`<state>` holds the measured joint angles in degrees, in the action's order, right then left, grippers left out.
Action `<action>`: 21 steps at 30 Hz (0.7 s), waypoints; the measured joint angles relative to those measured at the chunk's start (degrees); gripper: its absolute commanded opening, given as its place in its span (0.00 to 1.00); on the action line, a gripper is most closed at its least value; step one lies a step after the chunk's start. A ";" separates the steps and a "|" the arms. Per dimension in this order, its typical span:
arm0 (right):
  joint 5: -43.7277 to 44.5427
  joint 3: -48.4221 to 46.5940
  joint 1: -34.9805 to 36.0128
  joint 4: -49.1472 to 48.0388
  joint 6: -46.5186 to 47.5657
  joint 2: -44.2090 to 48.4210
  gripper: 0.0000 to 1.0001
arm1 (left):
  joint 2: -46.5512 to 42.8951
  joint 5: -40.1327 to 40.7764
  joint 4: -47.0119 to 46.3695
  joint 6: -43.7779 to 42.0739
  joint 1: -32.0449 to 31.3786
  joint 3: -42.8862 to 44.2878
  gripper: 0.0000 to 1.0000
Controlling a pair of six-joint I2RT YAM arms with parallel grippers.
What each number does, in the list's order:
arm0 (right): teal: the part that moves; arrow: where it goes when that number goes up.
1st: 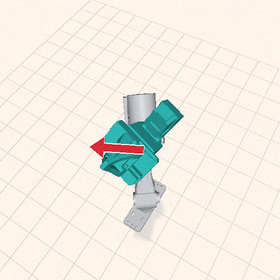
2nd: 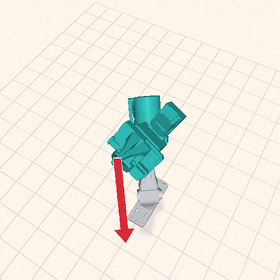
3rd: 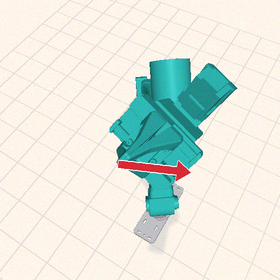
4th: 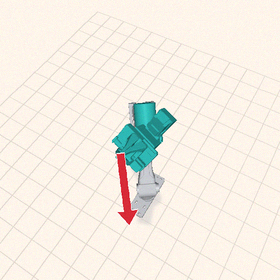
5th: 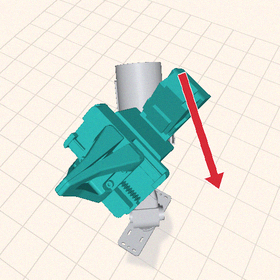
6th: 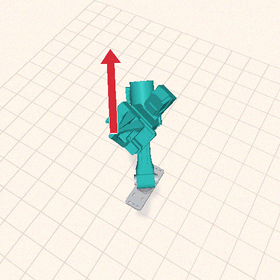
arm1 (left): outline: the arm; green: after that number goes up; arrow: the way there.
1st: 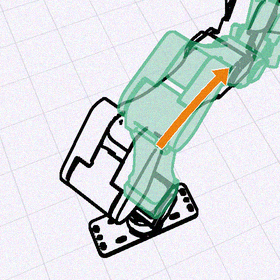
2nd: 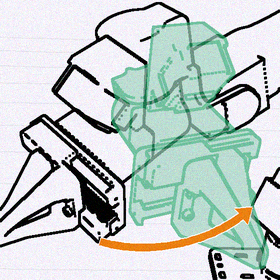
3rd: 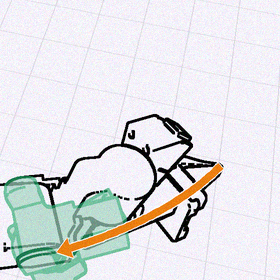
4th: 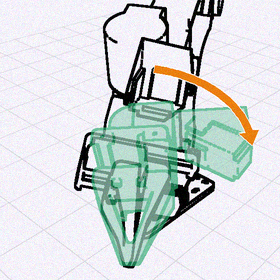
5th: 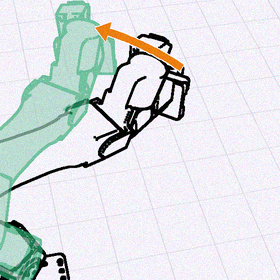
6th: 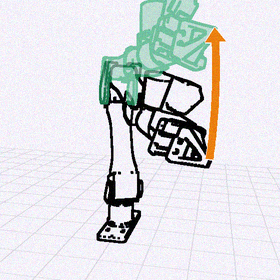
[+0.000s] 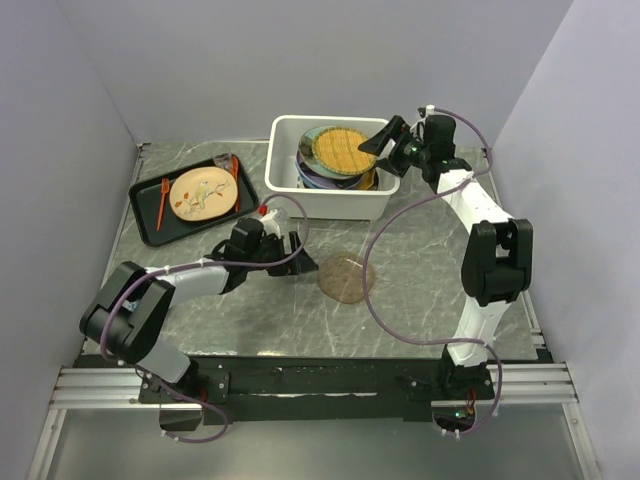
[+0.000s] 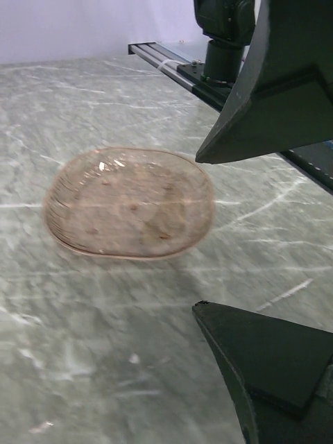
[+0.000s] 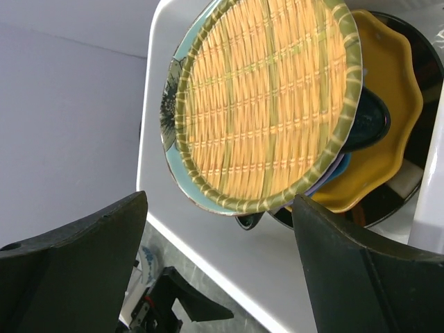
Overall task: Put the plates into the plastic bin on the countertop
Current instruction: Place the plate in the plastic bin, then pick up the plate at the center of the board.
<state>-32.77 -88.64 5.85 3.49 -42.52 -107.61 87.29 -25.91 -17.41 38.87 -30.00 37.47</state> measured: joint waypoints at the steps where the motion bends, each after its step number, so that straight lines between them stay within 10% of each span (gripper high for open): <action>1: 0.15 0.31 0.00 0.17 0.11 0.48 0.92 | 0.44 0.26 -0.13 0.00 -0.31 0.61 0.85; 13: 0.46 4.94 -0.02 2.19 1.99 9.05 0.97 | 6.82 2.43 -0.35 -0.26 -3.10 3.56 0.78; 21: 0.94 8.04 -0.07 3.41 4.11 17.03 0.98 | 11.52 2.16 -2.67 0.70 -3.85 4.39 0.56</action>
<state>-31.83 -80.60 5.78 6.90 -38.41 -90.59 98.80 -23.75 -20.08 39.57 -33.85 41.87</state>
